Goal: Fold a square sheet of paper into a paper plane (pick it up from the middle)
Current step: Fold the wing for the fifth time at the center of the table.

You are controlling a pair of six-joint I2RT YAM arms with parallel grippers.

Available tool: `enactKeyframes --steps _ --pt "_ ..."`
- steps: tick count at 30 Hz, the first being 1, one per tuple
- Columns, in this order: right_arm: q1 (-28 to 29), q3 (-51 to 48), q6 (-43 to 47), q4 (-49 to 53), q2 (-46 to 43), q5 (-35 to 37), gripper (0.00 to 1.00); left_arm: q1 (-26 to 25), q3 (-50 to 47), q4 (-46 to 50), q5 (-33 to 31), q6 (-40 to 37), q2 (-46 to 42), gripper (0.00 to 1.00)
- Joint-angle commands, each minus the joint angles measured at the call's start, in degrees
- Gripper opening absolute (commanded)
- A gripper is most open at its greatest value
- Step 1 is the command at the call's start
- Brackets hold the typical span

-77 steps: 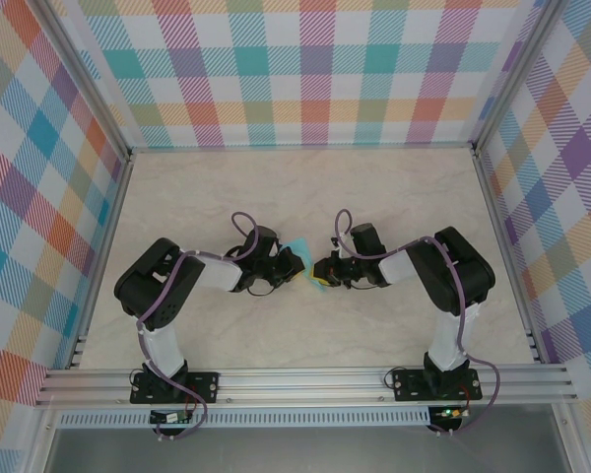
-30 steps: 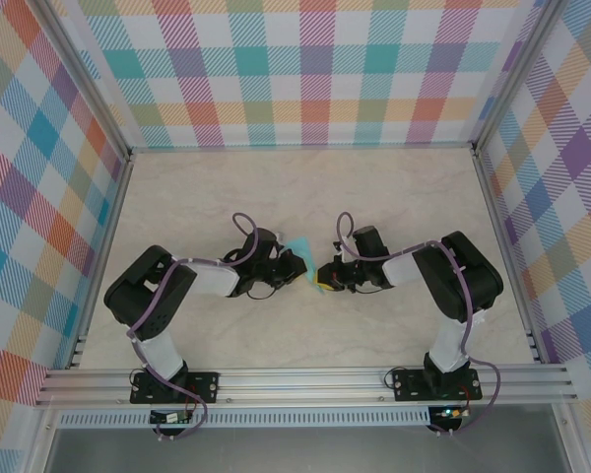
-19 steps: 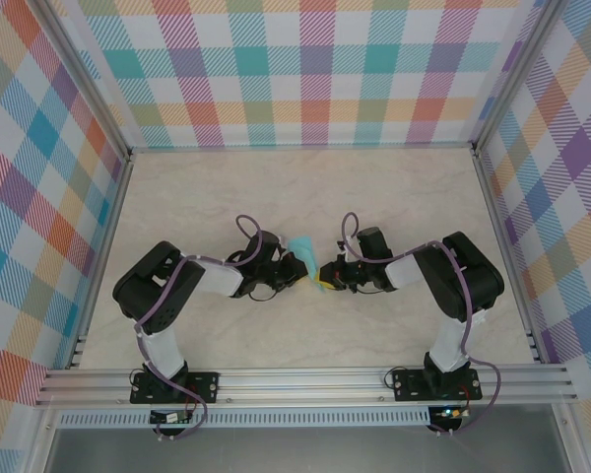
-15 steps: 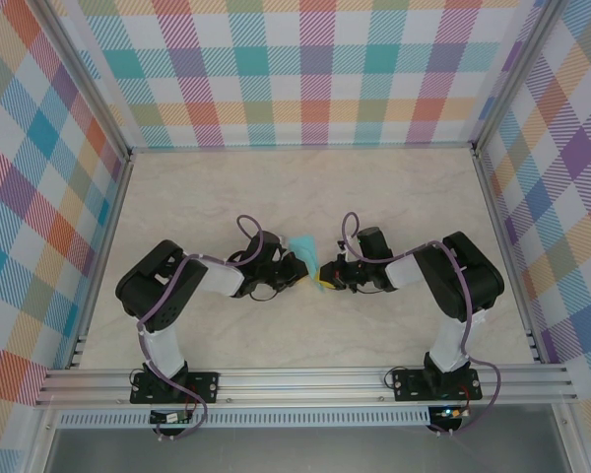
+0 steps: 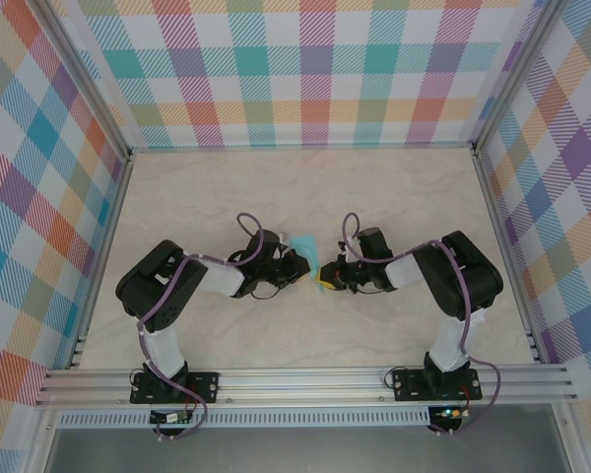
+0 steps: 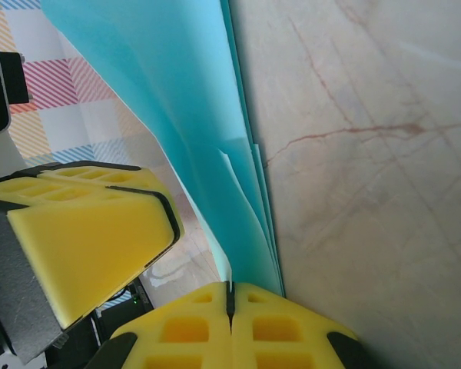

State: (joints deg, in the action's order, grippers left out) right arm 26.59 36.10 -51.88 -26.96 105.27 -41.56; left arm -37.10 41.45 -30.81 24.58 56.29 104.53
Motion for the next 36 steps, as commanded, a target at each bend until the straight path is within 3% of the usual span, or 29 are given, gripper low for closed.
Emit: enactKeyframes --steps 1,10,17,27,36 --pt "-0.4 -0.1 -0.5 1.6 1.8 -0.1 0.00 -1.0 1.0 -0.9 0.6 -0.2 0.9 0.07" --pt "-0.4 0.0 -0.2 1.6 2.3 -0.4 0.00 -1.1 1.9 1.1 0.1 -0.2 2.5 0.06" --pt "-0.4 0.8 1.9 4.7 2.3 -0.6 0.01 -1.2 4.5 9.1 -1.0 -1.5 3.0 0.04" --pt "-0.4 3.0 7.6 15.3 -2.7 0.2 0.15 -1.2 6.8 16.8 -2.4 -2.9 3.4 0.03" --pt "-0.4 2.3 9.0 20.2 -3.2 1.5 0.10 -1.2 6.9 17.1 -2.4 -3.1 3.3 0.03"
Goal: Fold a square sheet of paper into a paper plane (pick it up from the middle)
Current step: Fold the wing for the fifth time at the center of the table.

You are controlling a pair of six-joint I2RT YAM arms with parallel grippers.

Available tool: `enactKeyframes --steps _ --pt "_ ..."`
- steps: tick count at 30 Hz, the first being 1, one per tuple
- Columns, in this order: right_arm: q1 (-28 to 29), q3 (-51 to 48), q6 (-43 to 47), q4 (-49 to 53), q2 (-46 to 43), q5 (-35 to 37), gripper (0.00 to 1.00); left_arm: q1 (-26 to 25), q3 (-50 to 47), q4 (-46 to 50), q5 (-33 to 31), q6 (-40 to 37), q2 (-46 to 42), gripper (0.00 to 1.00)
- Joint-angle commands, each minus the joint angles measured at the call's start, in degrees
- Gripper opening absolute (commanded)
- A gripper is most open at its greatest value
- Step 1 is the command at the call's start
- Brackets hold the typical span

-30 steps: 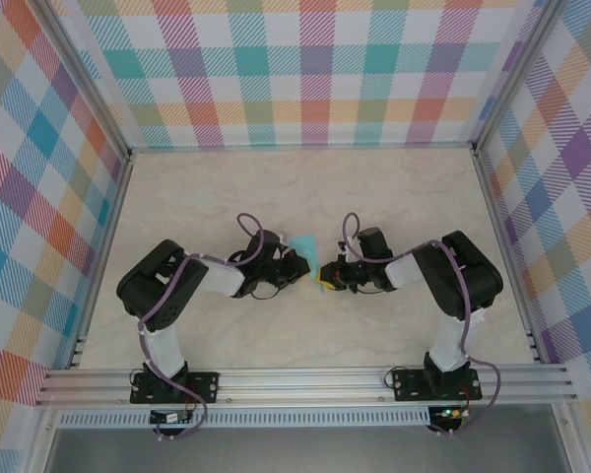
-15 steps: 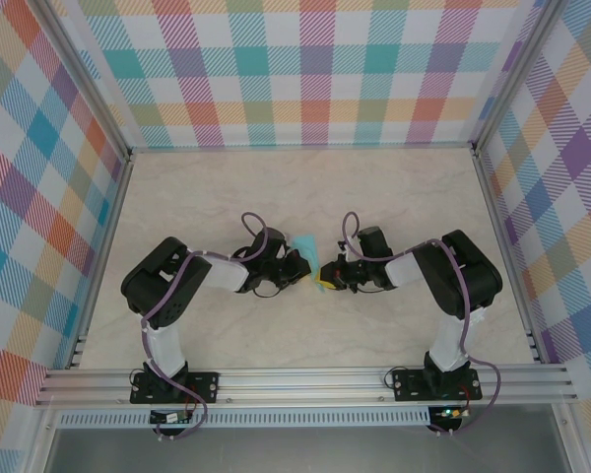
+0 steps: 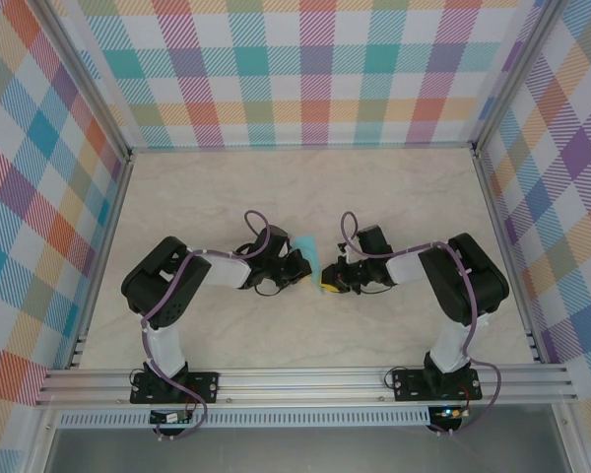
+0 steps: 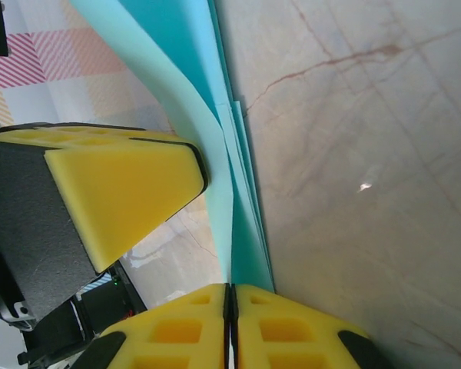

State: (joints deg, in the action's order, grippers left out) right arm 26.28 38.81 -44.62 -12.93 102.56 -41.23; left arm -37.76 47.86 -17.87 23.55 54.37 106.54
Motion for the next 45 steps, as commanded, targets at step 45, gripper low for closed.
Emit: enactKeyframes --steps 45 --pt "-0.6 -1.3 -5.9 4.7 3.5 1.1 0.03 -1.8 1.0 1.4 0.5 -2.6 1.7 0.04"
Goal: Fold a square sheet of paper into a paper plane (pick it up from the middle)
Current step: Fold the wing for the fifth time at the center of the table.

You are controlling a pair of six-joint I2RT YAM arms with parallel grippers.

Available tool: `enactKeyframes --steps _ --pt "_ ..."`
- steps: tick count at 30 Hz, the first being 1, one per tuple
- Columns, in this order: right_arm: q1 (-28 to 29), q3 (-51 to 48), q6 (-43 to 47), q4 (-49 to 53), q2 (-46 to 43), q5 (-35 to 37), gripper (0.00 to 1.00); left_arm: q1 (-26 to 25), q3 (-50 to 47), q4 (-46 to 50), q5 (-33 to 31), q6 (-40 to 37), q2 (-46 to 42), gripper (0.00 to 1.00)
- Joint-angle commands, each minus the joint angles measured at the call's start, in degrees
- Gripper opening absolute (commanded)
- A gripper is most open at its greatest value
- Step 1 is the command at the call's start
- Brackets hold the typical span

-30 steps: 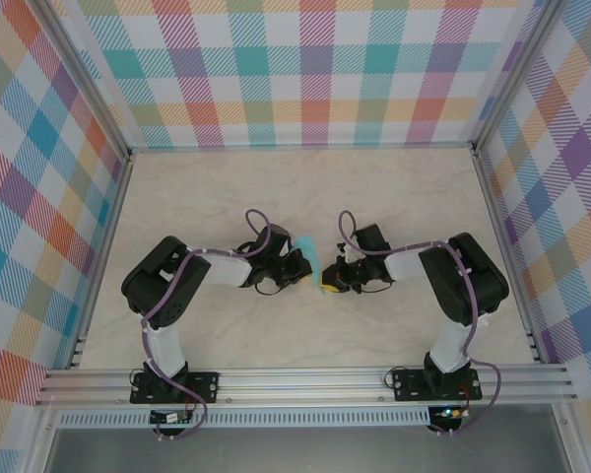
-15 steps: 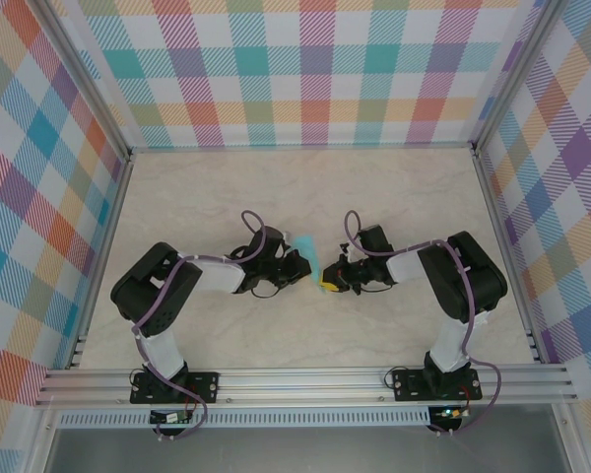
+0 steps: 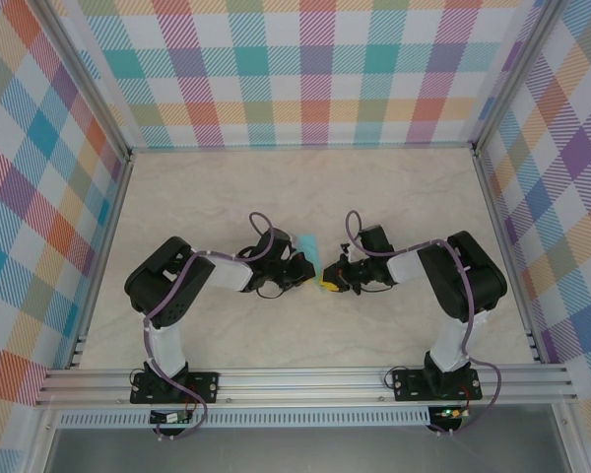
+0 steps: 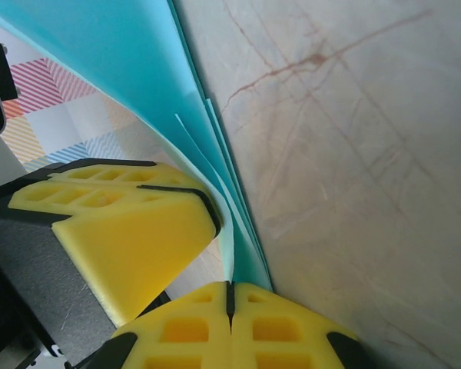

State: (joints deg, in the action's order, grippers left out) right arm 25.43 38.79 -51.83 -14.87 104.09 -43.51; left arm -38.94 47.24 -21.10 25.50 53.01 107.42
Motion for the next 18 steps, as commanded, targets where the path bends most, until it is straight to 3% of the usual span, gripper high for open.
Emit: enactKeyframes --steps 1,7,9,18 --pt "0.3 -1.0 2.3 7.8 1.2 3.8 0.05 -0.6 1.7 6.0 -1.9 -1.5 0.7 0.03" --pt "0.3 2.2 8.8 17.6 -5.6 7.5 0.22 -0.6 1.6 10.5 -2.7 -2.3 0.2 0.03" --pt "0.2 3.1 10.6 20.6 -7.4 9.9 0.23 -0.6 1.7 11.0 -2.9 -2.3 0.2 0.03" --pt "2.2 7.3 14.8 23.0 -9.0 8.7 0.00 -0.6 2.6 12.3 -3.2 -1.9 0.9 0.02"
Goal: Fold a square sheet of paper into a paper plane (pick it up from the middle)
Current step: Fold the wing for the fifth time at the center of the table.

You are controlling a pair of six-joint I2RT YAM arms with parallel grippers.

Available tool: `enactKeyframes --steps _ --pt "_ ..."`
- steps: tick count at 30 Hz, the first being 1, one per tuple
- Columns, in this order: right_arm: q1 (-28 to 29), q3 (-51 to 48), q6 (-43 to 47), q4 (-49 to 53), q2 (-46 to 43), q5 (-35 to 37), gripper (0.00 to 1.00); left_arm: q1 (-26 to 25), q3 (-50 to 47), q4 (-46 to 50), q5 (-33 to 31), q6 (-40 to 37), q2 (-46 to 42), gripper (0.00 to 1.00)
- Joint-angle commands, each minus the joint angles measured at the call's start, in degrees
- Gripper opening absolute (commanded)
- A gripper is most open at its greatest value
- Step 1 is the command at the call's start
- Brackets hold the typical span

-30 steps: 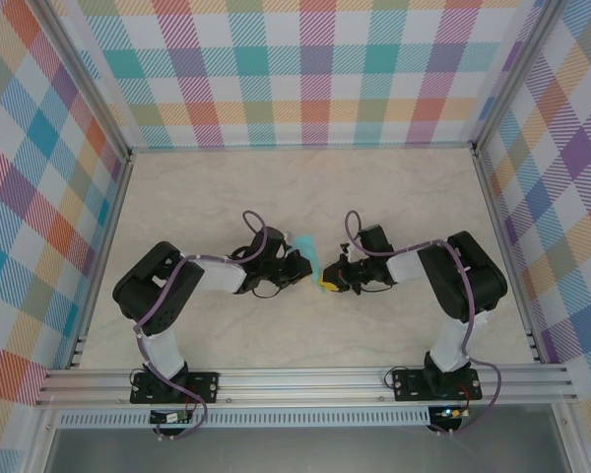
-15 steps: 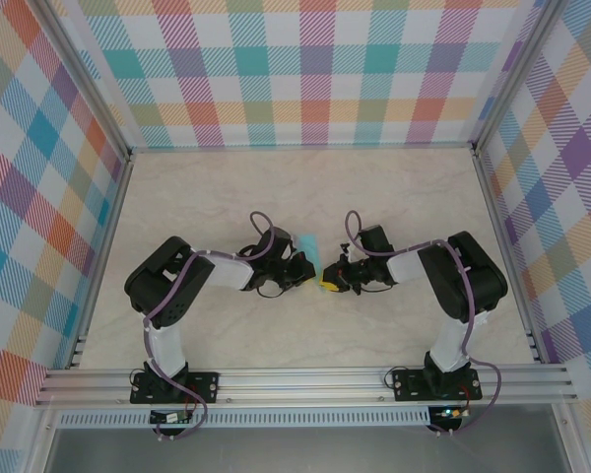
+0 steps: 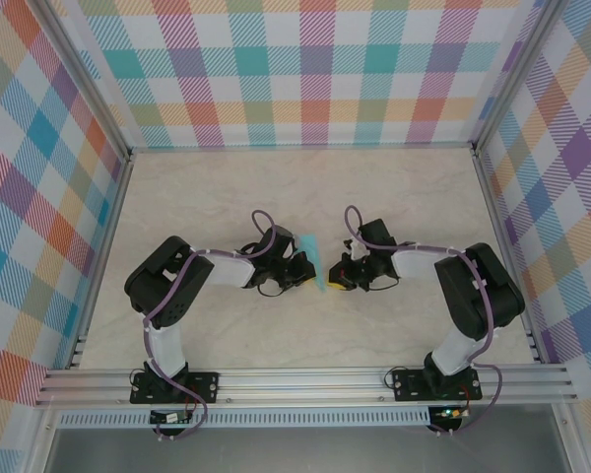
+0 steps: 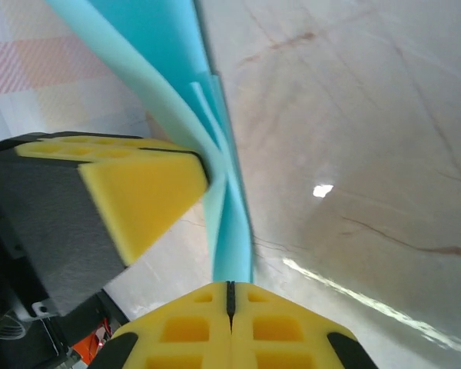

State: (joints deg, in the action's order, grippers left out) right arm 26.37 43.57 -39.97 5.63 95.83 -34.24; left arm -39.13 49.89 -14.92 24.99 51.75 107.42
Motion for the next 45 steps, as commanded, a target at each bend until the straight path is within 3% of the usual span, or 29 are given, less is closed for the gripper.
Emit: enactKeyframes --steps 1,15,30,45 --pt "1.8 3.0 3.2 2.6 -0.5 -0.6 0.00 -0.4 0.1 6.1 -2.7 -0.6 0.9 0.02" --pt "5.0 5.5 3.9 3.2 5.0 1.4 0.00 -0.4 1.4 6.1 -2.9 0.6 0.8 0.02" --pt "5.0 2.4 3.8 3.5 3.9 4.6 0.00 -0.4 1.9 5.5 -3.0 1.7 0.0 0.02" --pt "4.8 1.1 2.3 3.2 2.5 7.0 0.00 -0.4 0.3 -2.0 -0.4 1.2 -3.3 0.10"
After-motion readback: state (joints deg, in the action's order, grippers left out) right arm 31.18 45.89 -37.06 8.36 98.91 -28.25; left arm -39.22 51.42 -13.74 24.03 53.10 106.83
